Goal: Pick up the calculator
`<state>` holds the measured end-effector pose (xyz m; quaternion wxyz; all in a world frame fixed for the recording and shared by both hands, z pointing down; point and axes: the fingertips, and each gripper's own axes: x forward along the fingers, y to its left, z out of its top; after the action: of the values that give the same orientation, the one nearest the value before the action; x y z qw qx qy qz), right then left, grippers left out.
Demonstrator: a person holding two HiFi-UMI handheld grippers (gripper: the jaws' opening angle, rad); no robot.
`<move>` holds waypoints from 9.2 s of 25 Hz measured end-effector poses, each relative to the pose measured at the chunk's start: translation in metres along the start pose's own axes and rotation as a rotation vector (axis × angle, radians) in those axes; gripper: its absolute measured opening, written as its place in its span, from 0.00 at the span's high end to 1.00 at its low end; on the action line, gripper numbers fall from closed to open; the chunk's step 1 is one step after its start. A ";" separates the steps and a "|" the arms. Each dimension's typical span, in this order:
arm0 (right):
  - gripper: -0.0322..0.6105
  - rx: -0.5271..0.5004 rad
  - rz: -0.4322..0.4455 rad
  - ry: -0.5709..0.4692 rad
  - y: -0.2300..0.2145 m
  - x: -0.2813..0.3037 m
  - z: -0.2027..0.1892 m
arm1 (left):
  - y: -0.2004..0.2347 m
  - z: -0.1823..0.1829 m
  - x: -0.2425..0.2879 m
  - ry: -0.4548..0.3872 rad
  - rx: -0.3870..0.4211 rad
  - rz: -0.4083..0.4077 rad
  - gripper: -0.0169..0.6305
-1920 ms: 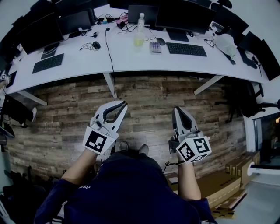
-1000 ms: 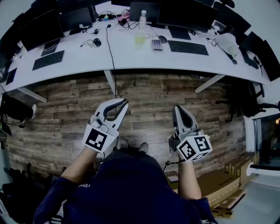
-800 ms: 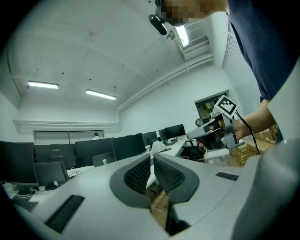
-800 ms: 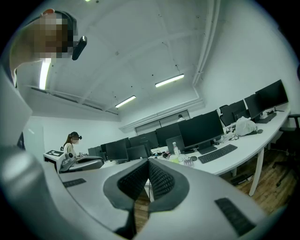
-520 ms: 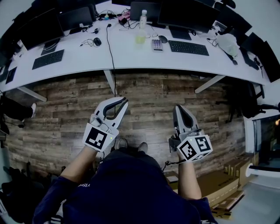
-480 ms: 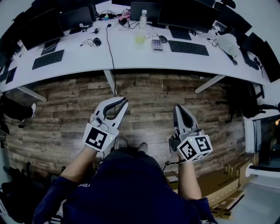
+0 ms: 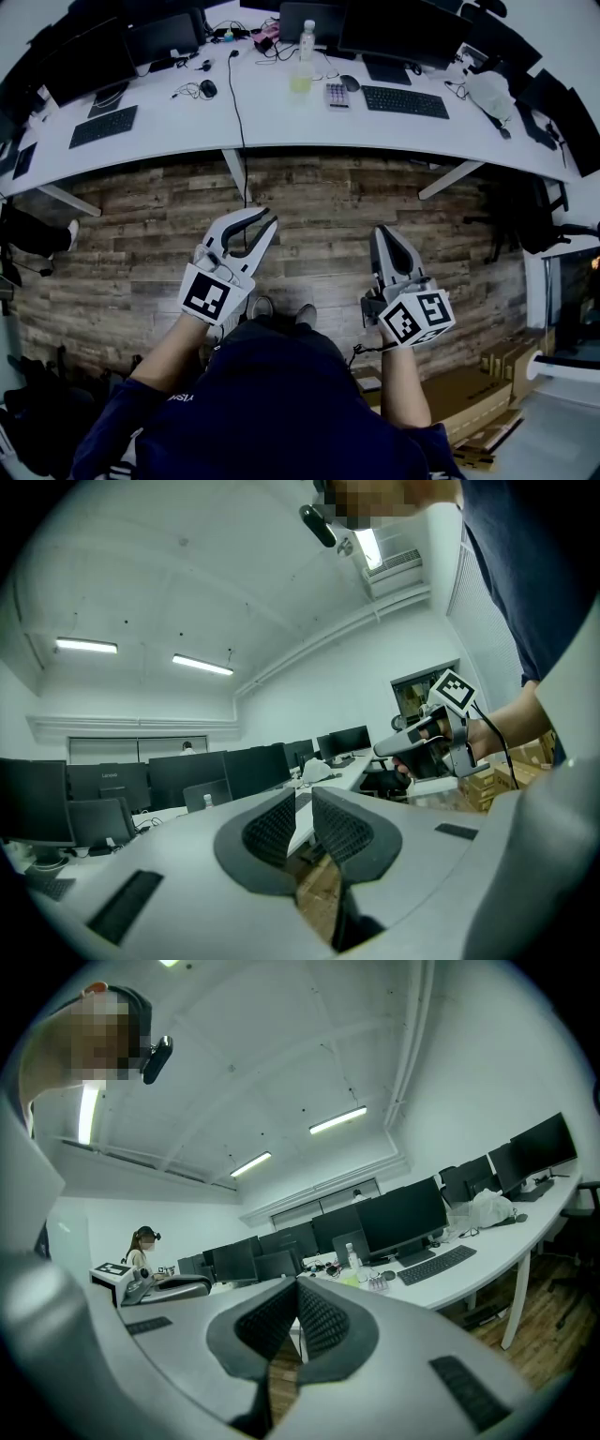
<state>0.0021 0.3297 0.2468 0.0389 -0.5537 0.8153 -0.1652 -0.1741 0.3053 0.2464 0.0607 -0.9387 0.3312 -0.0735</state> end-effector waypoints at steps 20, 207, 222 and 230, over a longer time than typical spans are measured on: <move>0.95 0.008 0.009 -0.004 -0.011 -0.006 0.002 | -0.010 -0.002 0.008 0.022 -0.009 0.012 0.72; 0.95 0.169 0.059 0.406 -0.417 0.470 -0.102 | 0.183 -0.327 0.497 0.528 0.386 -0.287 0.68; 0.95 0.171 0.048 0.413 -0.421 0.468 -0.107 | 0.178 -0.329 0.505 0.505 0.477 -0.301 0.71; 0.95 0.172 0.049 0.415 -0.420 0.466 -0.108 | 0.174 -0.330 0.506 0.495 0.536 -0.306 0.74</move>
<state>0.1703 -0.2120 0.5354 -0.0787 -0.4825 0.8019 -0.3436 0.0503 -0.1703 0.5912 0.2101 -0.8821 0.1612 -0.3897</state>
